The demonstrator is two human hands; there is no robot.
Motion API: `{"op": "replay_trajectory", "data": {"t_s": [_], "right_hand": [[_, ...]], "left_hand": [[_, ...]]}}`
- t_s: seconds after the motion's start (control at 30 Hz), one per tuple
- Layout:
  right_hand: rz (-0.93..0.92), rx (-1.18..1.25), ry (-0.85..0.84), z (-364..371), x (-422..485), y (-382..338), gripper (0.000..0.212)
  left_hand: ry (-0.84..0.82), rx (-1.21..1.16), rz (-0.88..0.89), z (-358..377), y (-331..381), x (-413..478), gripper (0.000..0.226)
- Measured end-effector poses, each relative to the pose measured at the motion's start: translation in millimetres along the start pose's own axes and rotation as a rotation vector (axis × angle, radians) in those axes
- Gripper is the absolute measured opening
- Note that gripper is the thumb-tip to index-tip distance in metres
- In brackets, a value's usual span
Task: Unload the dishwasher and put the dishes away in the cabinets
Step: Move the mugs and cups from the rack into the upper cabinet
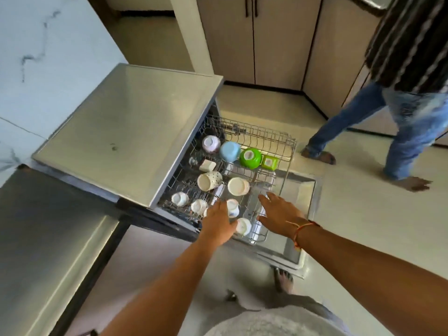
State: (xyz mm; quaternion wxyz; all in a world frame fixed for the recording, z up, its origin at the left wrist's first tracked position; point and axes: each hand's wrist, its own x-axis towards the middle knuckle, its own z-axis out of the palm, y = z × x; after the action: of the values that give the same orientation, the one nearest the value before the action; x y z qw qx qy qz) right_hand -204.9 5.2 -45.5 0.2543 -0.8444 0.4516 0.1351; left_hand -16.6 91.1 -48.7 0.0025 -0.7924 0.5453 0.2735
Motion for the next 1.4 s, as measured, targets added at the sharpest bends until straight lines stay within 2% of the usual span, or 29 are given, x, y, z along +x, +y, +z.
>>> {"op": "replay_trajectory", "data": {"t_s": [0.33,0.5,0.6,0.7,0.83,0.93,1.1,1.27,1.4], "right_hand": [[-0.092,-0.029,0.034,13.4,91.1,6.6,0.084],[-0.082,-0.009,0.040,36.8,151.0,-4.2,0.088],[-0.061,0.008,0.022,48.7,181.6,-9.4,0.092],[-0.056,-0.016,0.013,60.6,206.6,-13.4,0.087],[-0.086,-0.072,0.014,74.9,232.0,-14.1,0.073],[-0.103,-0.099,0.012,79.7,240.5,-13.3,0.071],[-0.108,-0.117,-0.013,78.3,244.3,-17.3,0.065],[-0.066,-0.033,-0.048,70.1,240.7,-15.1,0.087],[-0.031,0.079,0.046,57.5,217.2,-14.2,0.097]], "left_hand": [[0.013,-0.015,-0.168,0.9,-27.9,73.3,0.080],[-0.024,-0.096,-0.270,5.3,-60.4,144.0,0.097],[0.023,-0.079,-0.306,10.4,-81.1,184.9,0.103],[0.050,-0.080,-0.341,16.0,-98.6,219.4,0.108],[-0.008,-0.063,-0.373,25.5,-119.2,252.6,0.105],[-0.044,-0.116,-0.343,30.0,-125.3,261.6,0.096],[0.016,-0.181,-0.331,28.0,-125.8,259.9,0.085],[0.080,-0.199,-0.292,20.5,-126.2,243.1,0.086],[0.150,-0.231,-0.286,8.4,-119.7,212.7,0.087]]}}
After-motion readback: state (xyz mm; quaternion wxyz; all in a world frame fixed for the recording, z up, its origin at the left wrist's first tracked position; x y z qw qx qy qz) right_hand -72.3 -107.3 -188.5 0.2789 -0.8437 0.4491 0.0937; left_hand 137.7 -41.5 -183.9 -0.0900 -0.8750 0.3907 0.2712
